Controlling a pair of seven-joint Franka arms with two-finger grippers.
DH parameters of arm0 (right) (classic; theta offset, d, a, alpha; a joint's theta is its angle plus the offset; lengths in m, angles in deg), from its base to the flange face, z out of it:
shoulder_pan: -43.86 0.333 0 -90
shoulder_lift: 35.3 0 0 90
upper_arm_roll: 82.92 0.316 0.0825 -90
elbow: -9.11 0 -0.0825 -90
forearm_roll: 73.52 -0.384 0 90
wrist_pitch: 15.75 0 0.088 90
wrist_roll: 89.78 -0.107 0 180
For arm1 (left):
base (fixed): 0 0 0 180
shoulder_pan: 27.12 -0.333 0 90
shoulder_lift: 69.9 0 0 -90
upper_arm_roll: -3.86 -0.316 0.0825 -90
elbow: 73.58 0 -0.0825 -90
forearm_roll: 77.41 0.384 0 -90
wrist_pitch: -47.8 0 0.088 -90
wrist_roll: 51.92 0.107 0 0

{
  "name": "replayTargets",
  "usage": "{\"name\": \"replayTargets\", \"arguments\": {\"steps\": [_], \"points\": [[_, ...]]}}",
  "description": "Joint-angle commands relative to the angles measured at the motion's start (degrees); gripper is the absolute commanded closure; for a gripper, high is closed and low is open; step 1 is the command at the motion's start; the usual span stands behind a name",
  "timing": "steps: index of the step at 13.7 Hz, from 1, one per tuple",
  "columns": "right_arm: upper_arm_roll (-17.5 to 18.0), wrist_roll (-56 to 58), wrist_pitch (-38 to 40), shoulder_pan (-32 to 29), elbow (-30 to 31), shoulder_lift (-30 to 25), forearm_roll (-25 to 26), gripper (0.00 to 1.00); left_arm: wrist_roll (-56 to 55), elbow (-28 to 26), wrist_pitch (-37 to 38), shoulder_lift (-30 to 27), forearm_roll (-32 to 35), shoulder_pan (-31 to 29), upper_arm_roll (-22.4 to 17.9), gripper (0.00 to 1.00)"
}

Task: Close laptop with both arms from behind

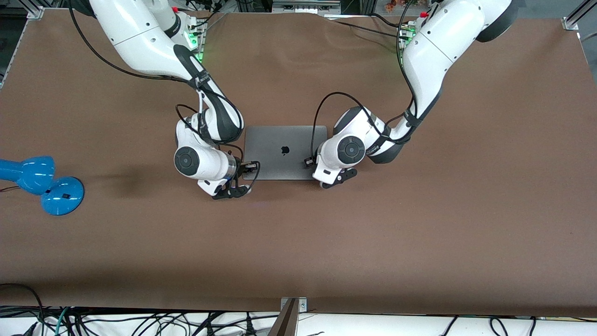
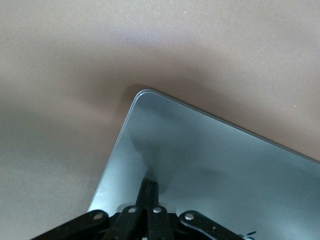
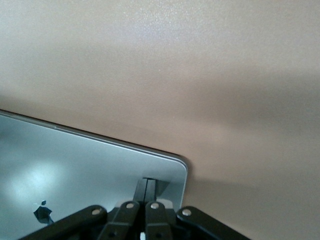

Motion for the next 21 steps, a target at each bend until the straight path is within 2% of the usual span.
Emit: {"name": "replayTargets", "arguments": {"steps": [1,2,3,4,6,10,14,16,17,19,21], "points": [[-0.69,0.29,-0.35,0.83,-1.58,1.05,0.46,0.84,0.01,2.8,-1.78,2.49,2.77,1.04,-1.01,0.0],[-0.69,0.03,-0.35,0.83,-1.58,0.96,0.37,0.62,-0.08,2.89,-1.52,1.79,3.91,0.69,-0.92,0.0],[-0.69,0.02,-0.35,0.83,-1.58,0.96,0.54,0.16,-0.16,2.89,-0.91,1.26,4.18,0.43,-0.75,0.0],[-0.69,0.37,-1.22,0.83,-1.58,0.96,0.63,0.0,-0.17,2.45,-0.04,-0.14,4.18,0.34,-0.75,0.0],[-0.69,0.64,-2.01,0.91,-1.58,0.53,0.81,0.0,0.27,2.01,3.99,-3.3,4.44,0.34,-0.66,0.0],[-0.69,0.29,-0.36,0.83,-0.88,-3.24,0.81,0.0,8.07,1.31,17.96,-12.79,4.97,-2.64,-0.57,0.0],[-2.35,-0.32,11.05,-0.05,-1.05,-9.65,0.72,0.0,15.72,1.04,26.06,-20.44,4.88,-6.6,-0.4,0.0],[-3.06,-5.13,16.94,-0.67,-1.14,-14.22,1.07,0.0,19.94,1.48,28.61,-23.17,4.97,-9.14,-0.4,0.0],[-3.06,-8.81,19.75,-1.28,-1.49,-16.42,2.81,0.0,21.44,1.66,28.97,-24.31,4.88,-10.55,-0.4,0.0],[-2.62,-14.54,26.16,-1.55,-2.02,-21.34,9.83,0.0,24.95,1.83,29.5,-25.9,5.06,-12.74,-0.48,0.0],[-2.27,-17.89,34.59,-1.55,-5.34,-24.51,14.06,0.0,28.12,1.75,30.2,-28.09,4.97,-14.86,-0.74,0.0]]}}
